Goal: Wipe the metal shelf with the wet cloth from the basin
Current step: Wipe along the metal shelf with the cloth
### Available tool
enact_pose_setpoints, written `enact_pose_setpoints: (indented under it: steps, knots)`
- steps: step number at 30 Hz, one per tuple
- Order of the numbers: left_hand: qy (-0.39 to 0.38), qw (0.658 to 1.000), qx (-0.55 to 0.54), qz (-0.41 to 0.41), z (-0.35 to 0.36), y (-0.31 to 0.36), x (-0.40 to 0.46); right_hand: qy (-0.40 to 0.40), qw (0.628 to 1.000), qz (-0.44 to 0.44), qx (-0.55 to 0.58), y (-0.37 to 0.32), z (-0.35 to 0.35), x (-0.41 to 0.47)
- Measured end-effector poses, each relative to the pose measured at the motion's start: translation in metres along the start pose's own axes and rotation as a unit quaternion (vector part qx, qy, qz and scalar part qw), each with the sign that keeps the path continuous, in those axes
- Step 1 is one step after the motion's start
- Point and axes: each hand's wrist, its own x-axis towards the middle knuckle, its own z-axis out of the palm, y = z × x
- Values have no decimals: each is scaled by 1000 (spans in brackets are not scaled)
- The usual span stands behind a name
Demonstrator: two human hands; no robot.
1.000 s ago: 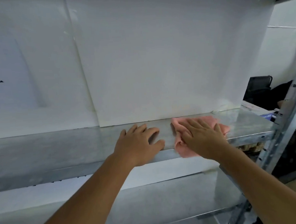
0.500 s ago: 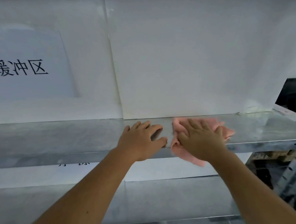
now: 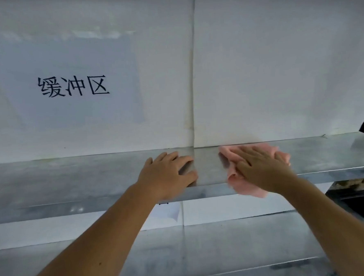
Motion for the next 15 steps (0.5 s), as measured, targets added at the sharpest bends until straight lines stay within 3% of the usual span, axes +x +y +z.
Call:
enact_pose_setpoints:
  steps: [3, 7, 13, 15]
  knots:
    - [-6, 1000, -3, 17, -8, -27, -10, -22, 997, 41, -69, -20, -1, -2]
    - [-6, 1000, 4, 30, -15, -56, -19, 16, 1000, -16, -13, -108, 17, 8]
    - [-17, 999, -15, 39, -22, -102, -30, -11, 997, 77, -16, -117, 1, -1]
    - [-17, 999, -21, 41, -24, -110, -33, -5, 999, 35, -35, -162, 14, 8]
